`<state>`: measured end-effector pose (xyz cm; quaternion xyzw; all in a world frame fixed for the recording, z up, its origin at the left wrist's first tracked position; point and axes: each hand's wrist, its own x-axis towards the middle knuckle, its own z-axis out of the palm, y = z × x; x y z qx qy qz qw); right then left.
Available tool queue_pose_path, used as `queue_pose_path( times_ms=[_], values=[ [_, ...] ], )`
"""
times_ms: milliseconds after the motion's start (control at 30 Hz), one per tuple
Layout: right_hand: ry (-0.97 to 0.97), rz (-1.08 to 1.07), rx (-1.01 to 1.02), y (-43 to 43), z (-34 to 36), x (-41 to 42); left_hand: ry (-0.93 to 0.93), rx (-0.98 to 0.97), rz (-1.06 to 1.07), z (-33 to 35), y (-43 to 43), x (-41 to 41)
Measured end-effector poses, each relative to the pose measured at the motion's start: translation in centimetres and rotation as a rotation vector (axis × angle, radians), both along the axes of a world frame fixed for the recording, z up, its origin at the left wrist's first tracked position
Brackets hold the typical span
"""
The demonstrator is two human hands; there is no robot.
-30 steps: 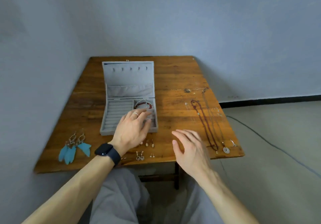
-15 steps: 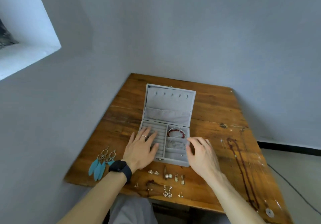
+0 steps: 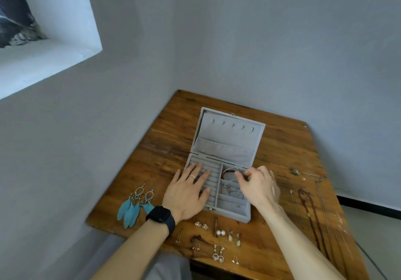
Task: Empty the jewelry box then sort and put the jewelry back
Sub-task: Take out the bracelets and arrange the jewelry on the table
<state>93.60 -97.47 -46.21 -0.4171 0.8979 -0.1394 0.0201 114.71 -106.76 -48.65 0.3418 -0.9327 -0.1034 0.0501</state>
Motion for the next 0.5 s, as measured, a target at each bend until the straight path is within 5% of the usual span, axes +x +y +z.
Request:
queue_pose_path(
  times_ms=[100, 500],
  values=[
    [-0.056, 0.004, 0.0, -0.5, 0.3, 0.0, -0.01, 0.009, -0.001, 0.1, 0.1, 0.0],
    [-0.456, -0.078, -0.615, 6.6, 4.4, 1.1, -0.147, -0.019, -0.014, 1.5, -0.1, -0.6]
  ],
)
